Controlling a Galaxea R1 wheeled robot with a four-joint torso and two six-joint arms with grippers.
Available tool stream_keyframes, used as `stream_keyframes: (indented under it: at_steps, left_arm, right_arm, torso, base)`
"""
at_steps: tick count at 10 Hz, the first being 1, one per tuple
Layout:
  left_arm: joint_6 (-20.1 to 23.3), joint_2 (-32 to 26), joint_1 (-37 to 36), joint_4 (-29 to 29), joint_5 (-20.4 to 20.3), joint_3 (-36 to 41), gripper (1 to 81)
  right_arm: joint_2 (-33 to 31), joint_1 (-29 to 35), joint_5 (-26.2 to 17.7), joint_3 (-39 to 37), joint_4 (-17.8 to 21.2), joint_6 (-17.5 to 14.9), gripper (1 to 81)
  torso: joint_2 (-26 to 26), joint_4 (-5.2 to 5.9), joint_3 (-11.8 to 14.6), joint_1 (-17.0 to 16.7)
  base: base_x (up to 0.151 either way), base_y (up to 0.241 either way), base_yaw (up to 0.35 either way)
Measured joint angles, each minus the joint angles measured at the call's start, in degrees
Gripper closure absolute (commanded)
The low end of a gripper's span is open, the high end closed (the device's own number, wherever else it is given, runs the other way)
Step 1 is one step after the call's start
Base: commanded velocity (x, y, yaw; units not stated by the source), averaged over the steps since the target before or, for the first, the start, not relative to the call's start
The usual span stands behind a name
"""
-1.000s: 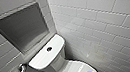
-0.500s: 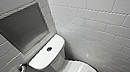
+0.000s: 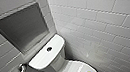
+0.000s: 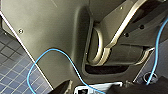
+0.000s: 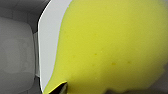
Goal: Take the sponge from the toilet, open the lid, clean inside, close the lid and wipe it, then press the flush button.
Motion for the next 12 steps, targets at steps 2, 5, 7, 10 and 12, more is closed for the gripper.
stream_keyframes:
  at_steps: [2,5,7,10,12]
  left_arm:
    - [0.0,0.0,0.0,-0.1,0.0,0.0,1.0]
    - [0.0,-0.3,0.0,-0.4,0.0,0.0,1.0]
    - [0.0,-0.3,0.0,-0.4,0.0,0.0,1.0]
    - [0.0,-0.3,0.0,-0.4,0.0,0.0,1.0]
    - [0.0,-0.3,0.0,-0.4,0.0,0.0,1.0]
  right_arm:
    - [0.0,0.4,-0.8,0.0,-0.1,0.0,1.0]
    - [0.1,0.8,-1.7,0.0,-0.5,0.0,1.0]
    - [0.1,0.7,-1.7,0.0,-0.9,0.0,1.0]
    - [0.5,1.2,-0.7,-0.2,-1.6,-0.5,81.1]
    - [-0.1,1.2,-0.7,0.3,-1.7,-0.5,81.1]
  torso:
    - [0.0,0.0,0.0,0.0]
    - [0.0,0.0,0.0,0.0]
    - [0.0,0.0,0.0,0.0]
    - [0.0,0.0,0.0,0.0]
    - [0.0,0.0,0.0,0.0]
  base:
    - [0.0,0.0,0.0]
    - [0.0,0.0,0.0]
    - [0.0,0.0,0.0]
    - [0.0,0.0,0.0]
    - [0.0,0.0,0.0]
